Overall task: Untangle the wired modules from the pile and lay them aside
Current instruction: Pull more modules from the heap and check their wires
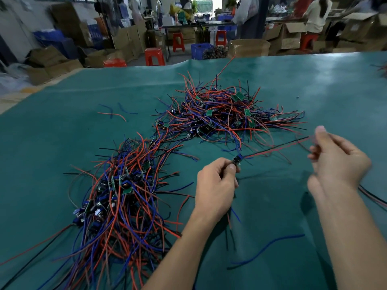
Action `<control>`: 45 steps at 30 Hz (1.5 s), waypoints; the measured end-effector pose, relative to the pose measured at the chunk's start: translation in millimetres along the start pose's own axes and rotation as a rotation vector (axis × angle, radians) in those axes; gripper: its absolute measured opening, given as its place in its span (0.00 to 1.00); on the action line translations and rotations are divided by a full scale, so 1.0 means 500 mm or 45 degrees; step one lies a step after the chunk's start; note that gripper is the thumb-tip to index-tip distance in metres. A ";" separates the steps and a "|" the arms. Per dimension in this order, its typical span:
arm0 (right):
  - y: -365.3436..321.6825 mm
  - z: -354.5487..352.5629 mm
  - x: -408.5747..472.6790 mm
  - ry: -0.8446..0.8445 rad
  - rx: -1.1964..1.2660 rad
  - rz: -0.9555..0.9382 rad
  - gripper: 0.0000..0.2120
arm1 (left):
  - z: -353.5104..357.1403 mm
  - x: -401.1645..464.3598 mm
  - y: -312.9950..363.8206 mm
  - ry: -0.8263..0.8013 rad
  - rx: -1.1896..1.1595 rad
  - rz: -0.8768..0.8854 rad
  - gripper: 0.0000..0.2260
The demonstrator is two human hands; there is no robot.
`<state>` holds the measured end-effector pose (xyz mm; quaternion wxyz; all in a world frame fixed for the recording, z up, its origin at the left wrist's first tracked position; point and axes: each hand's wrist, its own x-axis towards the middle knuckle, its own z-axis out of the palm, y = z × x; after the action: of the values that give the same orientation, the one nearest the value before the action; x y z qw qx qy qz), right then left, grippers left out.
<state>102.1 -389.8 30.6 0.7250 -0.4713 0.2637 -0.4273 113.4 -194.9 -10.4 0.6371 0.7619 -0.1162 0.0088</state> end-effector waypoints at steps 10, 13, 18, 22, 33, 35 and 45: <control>0.048 0.049 -0.091 -1.161 -0.597 0.093 0.04 | 0.000 0.005 0.001 0.073 -0.126 0.022 0.11; 0.053 0.046 -0.089 -1.110 -0.578 0.023 0.04 | -0.001 0.005 0.001 0.040 -0.083 0.017 0.11; 0.027 0.049 -0.079 -0.850 -0.352 -0.162 0.07 | 0.001 0.002 0.005 -0.047 -0.024 0.011 0.10; -0.052 0.043 -0.053 -0.543 0.043 -0.169 0.04 | 0.000 -0.006 0.008 -0.063 0.069 0.051 0.09; -0.114 0.259 -0.281 -1.489 -0.506 -0.164 0.11 | -0.004 -0.008 0.015 0.033 0.134 0.122 0.15; -0.073 0.299 -0.288 -1.587 -0.871 -0.327 0.18 | -0.008 -0.008 0.018 0.023 0.207 0.149 0.13; 0.092 0.296 -0.072 -1.005 -2.070 -1.116 0.17 | -0.004 0.001 0.008 0.011 0.179 0.073 0.11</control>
<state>217.5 -281.8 49.7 -0.0028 -0.9870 0.0195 -0.1598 113.5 -193.8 -5.9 0.5820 0.8011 -0.1342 0.0386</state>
